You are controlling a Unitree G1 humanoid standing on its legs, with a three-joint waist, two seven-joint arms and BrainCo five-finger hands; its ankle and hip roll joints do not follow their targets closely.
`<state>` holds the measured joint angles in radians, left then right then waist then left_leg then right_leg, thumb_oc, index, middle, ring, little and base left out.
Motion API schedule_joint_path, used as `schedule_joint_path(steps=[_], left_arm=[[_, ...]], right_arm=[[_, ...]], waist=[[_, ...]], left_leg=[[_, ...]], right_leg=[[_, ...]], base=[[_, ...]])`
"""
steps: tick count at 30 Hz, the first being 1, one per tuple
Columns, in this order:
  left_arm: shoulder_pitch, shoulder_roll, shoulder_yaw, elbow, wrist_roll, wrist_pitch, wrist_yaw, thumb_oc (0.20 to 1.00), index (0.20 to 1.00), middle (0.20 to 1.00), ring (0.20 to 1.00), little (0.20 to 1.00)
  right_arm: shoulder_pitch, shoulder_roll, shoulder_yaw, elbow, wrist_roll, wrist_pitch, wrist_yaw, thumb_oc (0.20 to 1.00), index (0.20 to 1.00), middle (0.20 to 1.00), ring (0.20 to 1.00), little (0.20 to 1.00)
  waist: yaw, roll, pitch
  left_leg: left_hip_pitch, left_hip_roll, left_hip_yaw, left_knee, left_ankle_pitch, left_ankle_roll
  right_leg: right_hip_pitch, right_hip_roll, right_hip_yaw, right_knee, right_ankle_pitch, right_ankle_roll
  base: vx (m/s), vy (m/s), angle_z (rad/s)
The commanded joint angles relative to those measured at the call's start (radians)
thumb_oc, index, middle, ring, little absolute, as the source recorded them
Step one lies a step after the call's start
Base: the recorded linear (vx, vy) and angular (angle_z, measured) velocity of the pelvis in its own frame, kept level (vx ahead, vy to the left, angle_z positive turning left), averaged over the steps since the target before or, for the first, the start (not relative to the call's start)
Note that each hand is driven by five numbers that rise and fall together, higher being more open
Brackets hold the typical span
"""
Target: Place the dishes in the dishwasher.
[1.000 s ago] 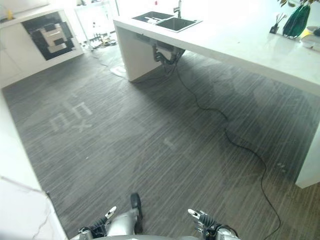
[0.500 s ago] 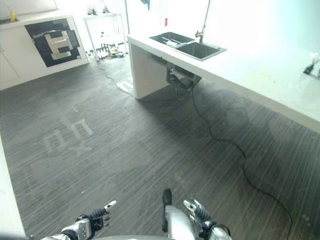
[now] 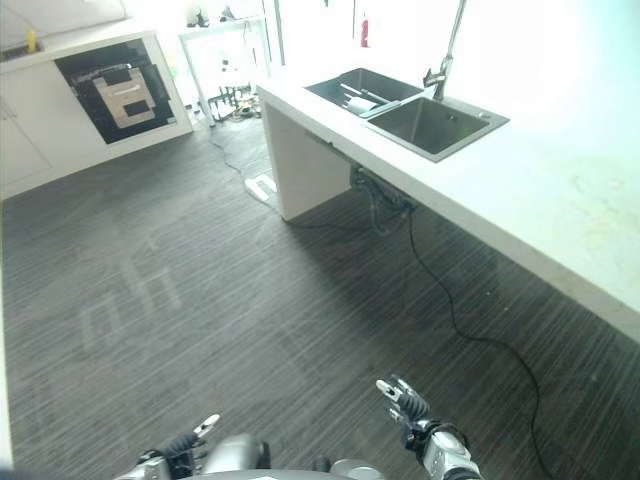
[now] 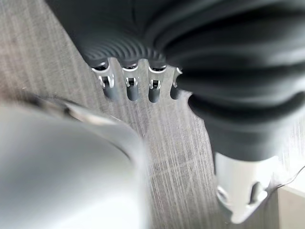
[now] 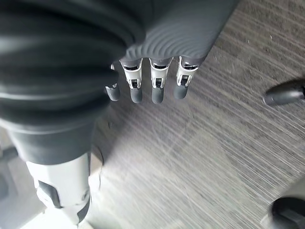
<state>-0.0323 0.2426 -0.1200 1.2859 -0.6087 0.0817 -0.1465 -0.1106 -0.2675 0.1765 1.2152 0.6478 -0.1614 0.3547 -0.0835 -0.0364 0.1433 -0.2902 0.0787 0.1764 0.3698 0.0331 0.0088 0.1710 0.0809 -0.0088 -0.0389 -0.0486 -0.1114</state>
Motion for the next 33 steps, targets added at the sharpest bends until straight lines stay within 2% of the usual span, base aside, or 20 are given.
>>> schedule_joint_path(steps=[1,2,3,6,9,11,14,16,17,18,20,21,22,23,24,26,27,30,33], left_arm=[[-0.028,-0.053,-0.037,0.012,0.009,-0.024,-0.034,1.0,1.0,1.0,1.0,1.0],[-0.023,-0.062,-0.042,0.018,0.027,-0.041,-0.042,1.0,1.0,1.0,1.0,1.0],[-0.026,-0.069,-0.046,0.015,0.012,-0.054,-0.048,1.0,1.0,1.0,1.0,1.0],[-0.039,-0.07,-0.05,0.006,0.004,-0.075,-0.06,1.0,1.0,1.0,1.0,1.0],[-0.052,-0.068,-0.069,0.014,0.023,-0.072,-0.033,1.0,1.0,1.0,1.0,1.0],[-0.068,-0.06,-0.091,0.011,0.048,-0.066,-0.019,1.0,1.0,1.0,1.0,1.0],[-0.087,-0.05,-0.13,0.006,0.071,-0.04,-0.002,1.0,1.0,1.0,1.0,1.0],[-0.101,-0.046,-0.147,0.011,0.104,-0.03,-0.006,1.0,1.0,1.0,1.0,1.0],[-0.103,-0.046,-0.155,0.01,0.089,-0.028,0.008,1.0,1.0,1.0,1.0,1.0],[-0.102,-0.047,-0.157,0.009,0.075,-0.026,0.015,1.0,1.0,1.0,1.0,1.0],[-0.1,-0.045,-0.168,0.003,0.128,-0.035,-0.005,1.0,1.0,1.0,1.0,1.0],[-0.102,-0.042,-0.176,-0.002,0.211,-0.065,0.023,1.0,1.0,1.0,1.0,1.0],[-0.107,-0.034,-0.206,-0.01,0.318,-0.124,0.039,1.0,1.0,1.0,1.0,1.0],[-0.107,-0.038,-0.232,-0.016,0.293,-0.137,0.035,1.0,1.0,1.0,1.0,1.0],[-0.104,-0.052,-0.252,-0.029,0.211,-0.123,0.025,1.0,1.0,1.0,1.0,1.0],[-0.085,-0.062,-0.26,-0.045,0.186,-0.115,0.021,1.0,1.0,1.0,1.0,1.0],[-0.075,-0.066,-0.261,-0.049,0.211,-0.117,0.023,1.0,1.0,1.0,1.0,1.0],[-0.071,-0.081,-0.282,-0.03,0.286,-0.077,0.036,1.0,1.0,1.0,1.0,1.0],[-0.06,-0.093,-0.272,-0.013,0.242,-0.081,0.04,1.0,1.0,1.0,1.0,1.0]], right_arm=[[0.033,-0.019,0.002,-0.011,0.005,-0.02,0.012,1.0,1.0,1.0,1.0,1.0],[0.032,-0.021,0.007,0.004,0.003,-0.019,0.018,1.0,1.0,1.0,1.0,1.0],[0.034,-0.024,0.009,0.009,-0.066,-0.027,0.011,1.0,1.0,1.0,1.0,1.0],[0.048,-0.023,0.01,0.02,-0.093,-0.019,-0.033,1.0,1.0,1.0,1.0,1.0],[0.061,-0.02,-0.011,0.038,-0.028,0.033,-0.088,1.0,1.0,1.0,1.0,1.0],[0.077,-0.015,-0.026,0.056,-0.064,0.053,-0.11,1.0,1.0,1.0,1.0,1.0],[0.097,0.0,-0.045,0.083,-0.055,0.055,-0.125,1.0,1.0,1.0,1.0,1.0],[0.103,0.015,-0.057,0.088,-0.014,0.067,-0.115,1.0,1.0,1.0,1.0,1.0],[0.102,0.025,-0.06,0.086,-0.006,0.074,-0.106,1.0,1.0,1.0,1.0,1.0],[0.099,0.033,-0.06,0.084,-0.004,0.076,-0.104,1.0,1.0,1.0,1.0,1.0],[0.098,0.044,-0.049,0.078,-0.01,0.069,-0.098,1.0,1.0,1.0,1.0,1.0],[0.098,0.047,-0.039,0.074,-0.014,0.062,-0.097,1.0,1.0,1.0,1.0,1.0],[0.094,0.046,-0.02,0.065,-0.004,0.06,-0.098,1.0,1.0,1.0,1.0,1.0],[0.088,0.043,-0.008,0.059,0.002,0.06,-0.095,1.0,1.0,1.0,1.0,1.0],[0.079,0.039,0.002,0.055,0.011,0.057,-0.092,1.0,1.0,1.0,1.0,1.0],[0.066,0.046,0.002,0.054,0.016,0.056,-0.092,1.0,1.0,1.0,1.0,1.0],[0.06,0.05,0.006,0.051,0.02,0.063,-0.099,1.0,1.0,1.0,1.0,1.0],[0.055,0.066,0.018,0.063,0.047,0.071,-0.118,1.0,1.0,1.0,1.0,1.0],[0.062,0.065,0.025,0.061,0.077,0.066,-0.117,1.0,1.0,1.0,1.0,1.0]], waist=[[0.022,0.027,0.005],[0.037,0.027,0.005],[0.034,0.028,0.006],[0.021,0.032,-0.002],[0.024,0.035,-0.018],[0.02,0.041,-0.028],[0.007,0.047,-0.033],[0.002,0.049,-0.032],[0.003,0.053,-0.029],[0.005,0.054,-0.027],[-0.002,0.052,-0.019],[-0.008,0.047,-0.014],[-0.013,0.037,-0.008],[-0.017,0.031,-0.005],[-0.024,0.027,0.0],[-0.021,0.024,0.006],[-0.008,0.022,0.005],[0.01,0.011,-0.018],[0.001,0.0,-0.05]], left_leg=[[0.194,0.008,-0.113,-0.239,0.047,-0.039],[0.191,0.049,-0.152,-0.329,0.094,-0.066],[0.191,0.086,-0.117,-0.355,0.112,-0.079],[0.215,0.107,-0.037,-0.378,0.1,-0.08],[0.246,0.08,-0.036,-0.402,0.076,-0.065],[0.283,0.034,-0.049,-0.431,0.053,-0.04],[0.304,-0.018,-0.043,-0.441,0.021,0.005],[0.319,-0.042,-0.018,-0.446,0.0,0.029],[0.336,-0.045,0.004,-0.452,-0.008,0.035],[0.347,-0.048,0.015,-0.457,-0.013,0.038],[0.363,-0.06,0.014,-0.457,-0.022,0.036],[0.369,-0.068,0.004,-0.457,-0.024,0.034],[0.375,-0.076,-0.008,-0.457,-0.028,0.032],[0.38,-0.081,-0.016,-0.457,-0.034,0.032],[0.395,-0.09,-0.025,-0.457,-0.052,0.035],[0.421,-0.1,-0.028,-0.457,-0.08,0.042],[0.425,-0.099,-0.017,-0.457,-0.082,0.041],[0.431,-0.097,-0.014,-0.454,-0.086,0.043],[0.423,-0.096,-0.02,-0.37,-0.121,0.045]], right_leg=[[-0.049,-0.056,-0.016,0.122,-0.045,0.114],[-0.021,-0.06,0.008,0.109,-0.058,0.124],[-0.006,-0.076,0.0,0.104,-0.065,0.135],[0.009,-0.11,-0.045,0.111,-0.083,0.153],[0.01,-0.141,-0.078,0.14,-0.098,0.174],[-0.015,-0.161,-0.088,0.193,-0.097,0.19],[-0.084,-0.176,-0.083,0.34,-0.049,0.216],[-0.147,-0.178,-0.115,0.456,-0.013,0.235],[-0.187,-0.194,-0.144,0.513,0.013,0.25],[-0.204,-0.199,-0.155,0.519,0.02,0.253],[-0.217,-0.171,-0.155,0.444,0.022,0.238],[-0.215,-0.158,-0.142,0.385,0.029,0.231],[-0.215,-0.149,-0.129,0.285,0.036,0.221],[-0.222,-0.146,-0.116,0.221,0.049,0.219],[-0.242,-0.147,-0.096,0.157,0.086,0.225],[-0.279,-0.153,-0.103,0.141,0.127,0.24],[-0.268,-0.154,-0.132,0.137,0.119,0.235],[-0.206,-0.144,-0.146,0.092,0.099,0.217],[-0.144,-0.109,-0.096,0.064,0.067,0.187]], base=[[0.52,0.364,-0.58],[0.58,0.45,-0.99],[0.46,0.437,-1.06],[0.24,0.346,-0.43],[0.22,0.364,0.19],[0.21,0.405,-0.16],[0.12,0.351,0.3],[0.09,0.303,0.14],[0.07,0.248,-0.18],[0.08,0.186,-0.25],[0.12,0.073,-0.32],[0.18,-0.023,-0.19],[0.17,-0.064,0.08],[0.19,-0.088,0.28],[0.17,-0.082,0.38],[0.17,-0.104,0.28],[0.18,-0.195,0.17],[0.19,-0.206,0.43],[0.24,-0.257,0.31]])
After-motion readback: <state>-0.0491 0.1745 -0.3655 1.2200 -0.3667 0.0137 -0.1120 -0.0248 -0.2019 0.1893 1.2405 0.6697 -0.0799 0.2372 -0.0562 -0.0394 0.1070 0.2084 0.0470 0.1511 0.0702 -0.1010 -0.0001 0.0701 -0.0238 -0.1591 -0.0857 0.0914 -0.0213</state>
